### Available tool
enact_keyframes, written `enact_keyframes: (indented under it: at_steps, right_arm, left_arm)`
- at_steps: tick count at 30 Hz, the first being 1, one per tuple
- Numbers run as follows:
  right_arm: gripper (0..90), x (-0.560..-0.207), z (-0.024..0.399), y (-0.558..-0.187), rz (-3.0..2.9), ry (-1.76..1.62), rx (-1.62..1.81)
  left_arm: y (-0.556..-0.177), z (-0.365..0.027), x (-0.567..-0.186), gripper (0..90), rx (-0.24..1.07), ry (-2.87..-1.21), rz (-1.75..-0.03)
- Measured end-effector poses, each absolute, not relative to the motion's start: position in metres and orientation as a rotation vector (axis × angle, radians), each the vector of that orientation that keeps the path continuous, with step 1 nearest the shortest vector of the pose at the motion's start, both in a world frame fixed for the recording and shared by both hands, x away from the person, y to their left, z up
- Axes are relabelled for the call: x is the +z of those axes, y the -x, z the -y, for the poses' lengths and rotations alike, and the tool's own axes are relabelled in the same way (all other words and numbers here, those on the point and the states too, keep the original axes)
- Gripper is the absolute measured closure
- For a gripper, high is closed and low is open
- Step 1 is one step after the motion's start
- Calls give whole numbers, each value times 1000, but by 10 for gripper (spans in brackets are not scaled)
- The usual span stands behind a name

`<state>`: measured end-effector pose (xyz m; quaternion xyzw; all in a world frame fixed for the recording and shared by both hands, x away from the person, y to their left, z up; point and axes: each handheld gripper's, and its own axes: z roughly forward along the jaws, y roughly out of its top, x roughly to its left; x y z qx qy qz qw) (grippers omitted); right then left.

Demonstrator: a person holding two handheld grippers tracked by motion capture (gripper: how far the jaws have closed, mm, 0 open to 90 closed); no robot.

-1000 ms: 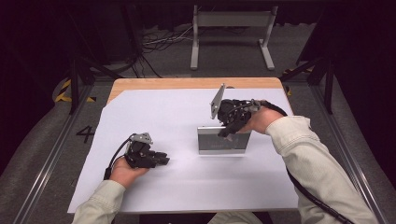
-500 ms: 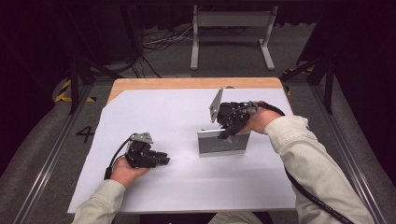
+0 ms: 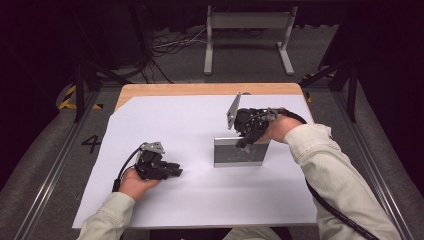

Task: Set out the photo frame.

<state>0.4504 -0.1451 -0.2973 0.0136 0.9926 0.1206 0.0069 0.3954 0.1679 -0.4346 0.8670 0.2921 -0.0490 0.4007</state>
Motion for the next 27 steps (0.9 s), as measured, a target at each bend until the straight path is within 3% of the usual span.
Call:
enact_keyframes:
  at_steps: [6,10,15,27]
  right_arm:
    - [785,-297,147,-454,-3090,-99,400]
    - [624,-296,150,-457,-3073,-151,431]
    - [502,-295,153,-461,-3040,-197,477]
    - [377,-289,165,-465,-2977,-303,535]
  left_arm:
    - [-396,-167,-434,689,-127,-2193,-737]
    - [-397,-167,-434,688,-127,-2193,-734]
    - [-397,-167,-434,687,-126,-2193,-734]
    - [-398,-167,-434,685,-123,-2191,-732]
